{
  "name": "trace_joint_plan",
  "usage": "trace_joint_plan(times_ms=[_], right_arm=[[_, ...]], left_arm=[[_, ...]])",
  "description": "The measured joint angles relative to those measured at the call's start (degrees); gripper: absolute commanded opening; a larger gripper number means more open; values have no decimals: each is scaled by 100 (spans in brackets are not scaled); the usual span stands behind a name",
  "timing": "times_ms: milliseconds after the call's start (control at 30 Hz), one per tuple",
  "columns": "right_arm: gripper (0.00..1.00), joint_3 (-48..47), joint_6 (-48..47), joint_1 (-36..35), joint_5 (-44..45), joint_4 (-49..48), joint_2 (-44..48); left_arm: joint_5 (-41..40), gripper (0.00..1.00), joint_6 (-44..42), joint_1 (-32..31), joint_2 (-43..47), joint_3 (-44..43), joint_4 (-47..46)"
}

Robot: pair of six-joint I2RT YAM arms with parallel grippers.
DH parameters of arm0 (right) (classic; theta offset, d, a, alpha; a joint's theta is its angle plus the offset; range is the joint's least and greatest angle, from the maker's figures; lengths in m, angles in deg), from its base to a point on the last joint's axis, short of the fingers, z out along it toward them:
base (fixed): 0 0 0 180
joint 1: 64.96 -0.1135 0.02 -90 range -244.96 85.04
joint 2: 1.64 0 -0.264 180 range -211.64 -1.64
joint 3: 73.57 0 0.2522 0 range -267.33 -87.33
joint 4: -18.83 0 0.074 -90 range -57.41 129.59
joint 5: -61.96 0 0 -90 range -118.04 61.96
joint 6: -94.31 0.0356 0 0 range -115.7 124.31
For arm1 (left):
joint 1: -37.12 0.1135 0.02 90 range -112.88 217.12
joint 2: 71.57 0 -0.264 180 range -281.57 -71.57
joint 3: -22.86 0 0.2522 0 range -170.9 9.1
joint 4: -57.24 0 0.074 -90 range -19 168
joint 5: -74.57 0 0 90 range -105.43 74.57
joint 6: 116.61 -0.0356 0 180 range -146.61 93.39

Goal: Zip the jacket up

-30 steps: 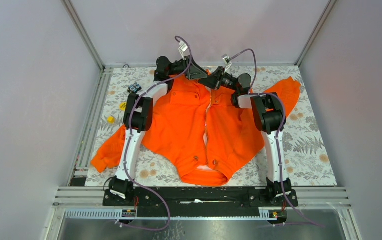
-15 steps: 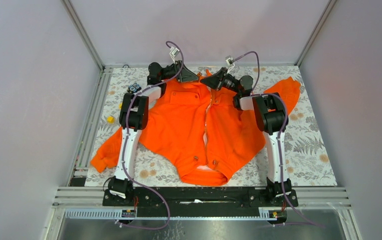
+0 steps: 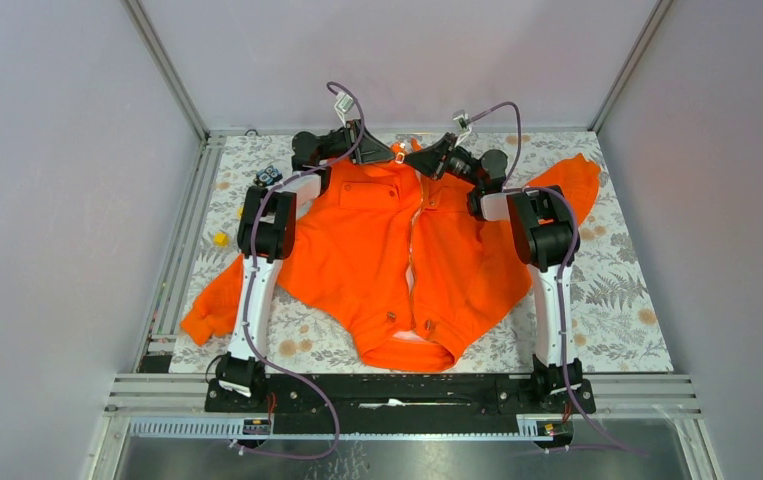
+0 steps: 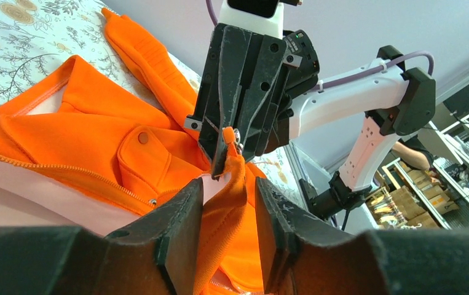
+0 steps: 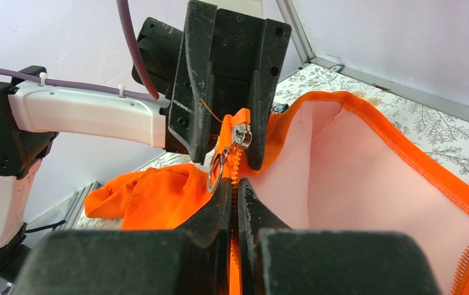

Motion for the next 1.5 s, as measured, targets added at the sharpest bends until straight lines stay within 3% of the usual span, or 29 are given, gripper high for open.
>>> trace_joint_plan(times_ms=[67,133,233,333,667,800,833,1100,1233,1333,1500], right_arm=[[0,20,-42,2,11,17,9],[0,55,-68,2,50,20,11],[0,79,-87,2,101,20,11],[0,81,-98,2,120,20,11],[0,103,-98,2,149,15,13],[0,149,-96,2,175,17,24],[3,160,-96,4,199,22,24],[23,302,-236,2,470,407,208],[40,461,-501,-33,723,870,487],[54,634,-859,-85,1036,1534,896],[61,181,-2326,-654,2068,3862,1751]], left_arm=[[-2,37,87,-2,9,37,-114],[-2,48,166,-2,24,81,-247],[-7,55,236,-7,26,90,-330],[-31,55,256,-13,48,140,-356],[-170,31,-125,-92,116,304,13],[-221,4,-181,-107,144,304,57],[-229,0,-177,-107,146,304,55],[-317,0,-273,-109,168,356,101],[-345,0,-380,-111,168,367,225],[-411,0,-505,-111,168,367,437],[-577,0,-629,-109,168,367,706]])
